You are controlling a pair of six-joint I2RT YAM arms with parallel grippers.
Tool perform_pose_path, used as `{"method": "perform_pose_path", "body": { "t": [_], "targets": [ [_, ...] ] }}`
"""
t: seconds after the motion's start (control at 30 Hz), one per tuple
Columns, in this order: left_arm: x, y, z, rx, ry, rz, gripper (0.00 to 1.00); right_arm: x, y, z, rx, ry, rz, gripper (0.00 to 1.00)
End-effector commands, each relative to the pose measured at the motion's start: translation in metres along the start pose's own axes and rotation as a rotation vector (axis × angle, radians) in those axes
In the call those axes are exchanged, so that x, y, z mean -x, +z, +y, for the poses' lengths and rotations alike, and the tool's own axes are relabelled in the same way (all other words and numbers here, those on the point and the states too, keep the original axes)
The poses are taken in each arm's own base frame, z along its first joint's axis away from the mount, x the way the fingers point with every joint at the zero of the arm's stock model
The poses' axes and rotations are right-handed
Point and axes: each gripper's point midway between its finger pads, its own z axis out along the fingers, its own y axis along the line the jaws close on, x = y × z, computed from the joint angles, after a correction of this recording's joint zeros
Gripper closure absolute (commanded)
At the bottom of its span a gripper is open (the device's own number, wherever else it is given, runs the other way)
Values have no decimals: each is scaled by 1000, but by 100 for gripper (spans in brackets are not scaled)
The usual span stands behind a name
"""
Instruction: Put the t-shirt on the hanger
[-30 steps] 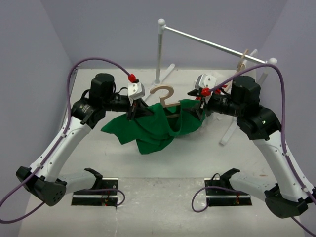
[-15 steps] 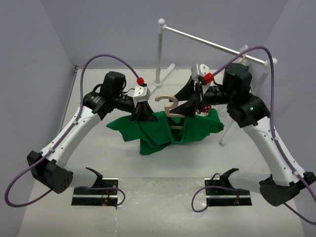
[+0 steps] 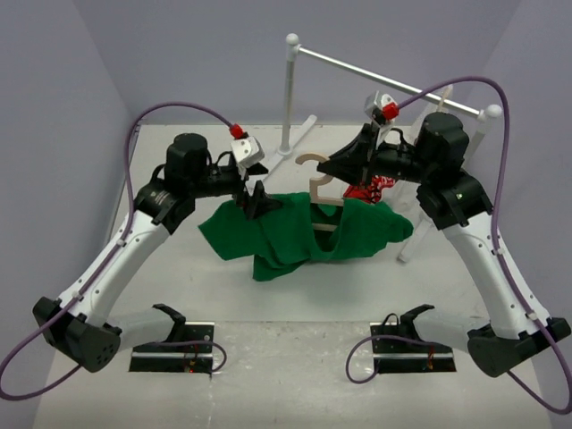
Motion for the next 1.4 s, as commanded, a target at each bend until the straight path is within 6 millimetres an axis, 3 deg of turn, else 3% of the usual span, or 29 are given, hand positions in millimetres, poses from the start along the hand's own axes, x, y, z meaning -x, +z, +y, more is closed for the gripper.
{"method": "perform_pose_path", "body": {
  "t": [0.0,0.1,0.2,0.23,0.3,0.43,0.7,0.83,0.97,1.03,1.07,1.17,1.23,1.37],
  "targets": [
    [53,-77,81,711,-196,-335,0,41,-33,-16,-273,-35,-173,100],
    [53,-116,79,851,-259,-495,0,52,-49,-12,-344,-52,-224,100],
    [48,-136,55,823,-254,-642,0,63,-61,3,-340,-71,-262,100],
    [37,-136,54,825,-256,-665,0,66,-63,8,-330,-74,-271,100],
    [7,-130,61,856,-281,-665,1,73,-67,16,-318,-86,-288,100],
    [-11,-122,70,879,-258,-641,11,84,-76,26,-325,-100,-308,100],
    [-13,-68,51,601,-162,-594,16,99,-87,36,-342,-109,-346,100],
    [-14,-61,55,587,-164,-611,38,100,-83,46,-280,-101,-333,100],
    [-6,-52,60,554,-155,-611,31,101,-81,52,-247,-95,-328,100],
    [-6,-45,62,532,-147,-597,63,101,-82,55,-237,-97,-328,100],
    [-5,-44,63,531,-146,-599,72,101,-82,56,-232,-96,-327,100],
    [-2,-40,62,499,-141,-602,77,102,-83,58,-229,-99,-329,100],
    [-2,-39,61,490,-140,-601,100,101,-83,54,-252,-99,-325,100],
    [-7,-51,70,577,-171,-615,100,97,-81,41,-296,-89,-310,100]
  ]
}}
